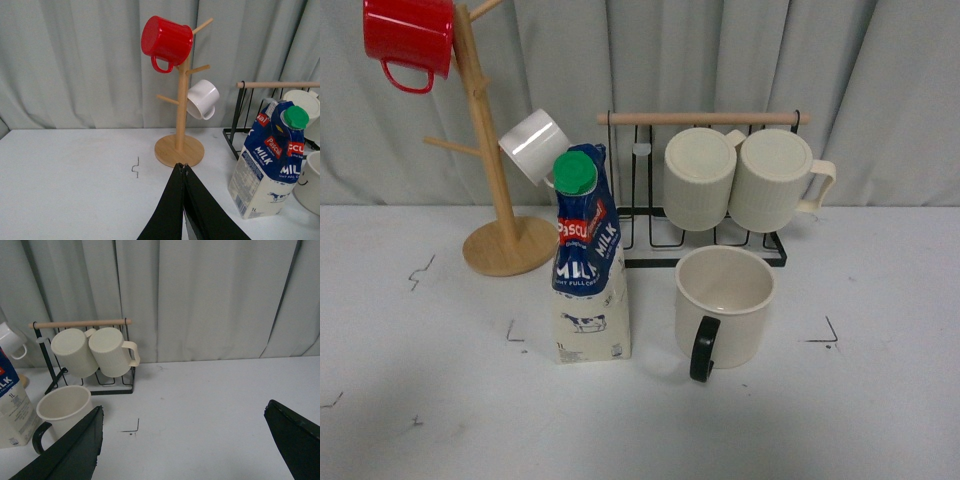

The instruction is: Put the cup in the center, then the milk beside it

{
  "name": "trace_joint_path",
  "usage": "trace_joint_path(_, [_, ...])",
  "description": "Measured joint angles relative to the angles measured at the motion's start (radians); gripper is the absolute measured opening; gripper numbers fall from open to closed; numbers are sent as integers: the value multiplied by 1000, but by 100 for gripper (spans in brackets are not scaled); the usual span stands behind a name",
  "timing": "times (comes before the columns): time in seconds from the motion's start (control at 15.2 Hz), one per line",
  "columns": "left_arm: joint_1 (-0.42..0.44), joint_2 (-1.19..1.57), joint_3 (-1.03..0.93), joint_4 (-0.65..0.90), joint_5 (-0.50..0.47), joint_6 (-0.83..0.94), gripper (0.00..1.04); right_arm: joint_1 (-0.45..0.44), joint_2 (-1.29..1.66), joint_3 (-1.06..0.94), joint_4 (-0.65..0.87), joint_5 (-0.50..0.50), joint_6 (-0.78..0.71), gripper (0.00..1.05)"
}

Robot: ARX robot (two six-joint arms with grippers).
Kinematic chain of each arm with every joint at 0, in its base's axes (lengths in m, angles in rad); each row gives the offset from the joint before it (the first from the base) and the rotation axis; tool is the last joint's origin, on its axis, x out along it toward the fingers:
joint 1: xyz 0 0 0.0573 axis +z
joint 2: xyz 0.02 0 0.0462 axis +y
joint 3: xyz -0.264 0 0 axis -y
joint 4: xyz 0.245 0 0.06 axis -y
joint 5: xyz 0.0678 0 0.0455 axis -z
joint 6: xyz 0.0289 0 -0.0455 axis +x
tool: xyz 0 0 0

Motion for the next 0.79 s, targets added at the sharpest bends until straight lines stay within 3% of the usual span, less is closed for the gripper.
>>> trace_joint_path(0.13, [0,-140,0,-138,0,0,2,0,0,0,0,0,0,98])
trace_joint_path(0.2, [0,-287,1,-345,4,0,2,0,0,0,0,0,0,98])
trace_joint_path(0.39, [1,-348,1,-359,0,-1,4,0,0,0,0,-2,0,98])
trace_joint_path(0.46, [1,-348,1,-359,0,-1,15,0,0,0,0,-2,0,98])
trace_joint_path(0.66, [1,-348,1,-360,0,-1,64,0,0,0,0,-2,0,98])
trace_joint_path(0.79, [1,-348,1,-359,0,-1,73,0,0,0,0,-2,0,98])
